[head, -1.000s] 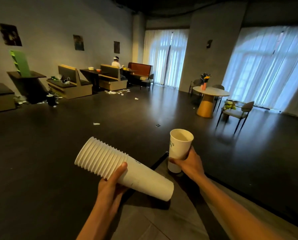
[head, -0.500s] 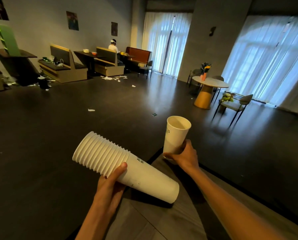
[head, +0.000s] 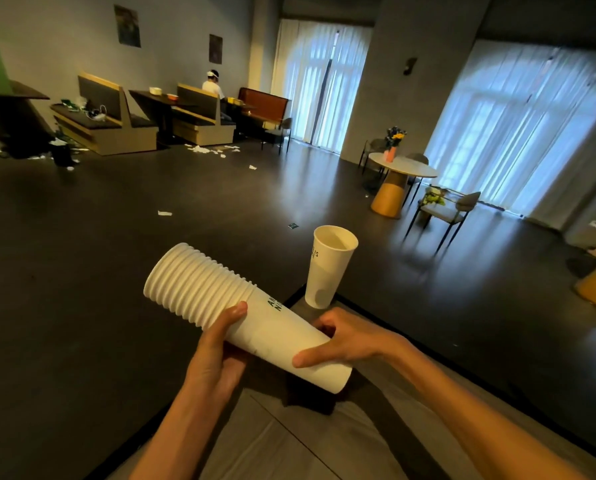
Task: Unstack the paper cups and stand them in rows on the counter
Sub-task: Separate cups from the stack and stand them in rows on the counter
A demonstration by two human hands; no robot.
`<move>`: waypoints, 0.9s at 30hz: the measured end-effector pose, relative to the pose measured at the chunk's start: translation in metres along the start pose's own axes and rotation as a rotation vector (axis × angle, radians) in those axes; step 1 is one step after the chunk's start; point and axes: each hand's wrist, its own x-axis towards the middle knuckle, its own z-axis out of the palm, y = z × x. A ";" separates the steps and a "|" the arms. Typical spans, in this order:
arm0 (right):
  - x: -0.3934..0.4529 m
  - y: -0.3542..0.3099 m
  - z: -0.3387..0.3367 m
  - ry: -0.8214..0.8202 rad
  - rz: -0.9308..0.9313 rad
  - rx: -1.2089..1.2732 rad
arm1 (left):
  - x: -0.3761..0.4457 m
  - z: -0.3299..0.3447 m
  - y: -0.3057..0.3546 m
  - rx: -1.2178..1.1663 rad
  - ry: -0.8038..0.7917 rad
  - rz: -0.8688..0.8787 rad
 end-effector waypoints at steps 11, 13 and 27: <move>-0.035 0.013 0.006 0.371 -0.129 -0.312 | -0.010 0.011 -0.003 0.068 0.016 0.147; -0.041 0.026 0.006 0.477 -0.143 -0.397 | -0.011 0.008 0.009 -0.015 0.002 0.142; 0.001 0.098 -0.007 0.819 0.077 0.358 | 0.005 -0.004 0.031 -0.033 -0.051 0.225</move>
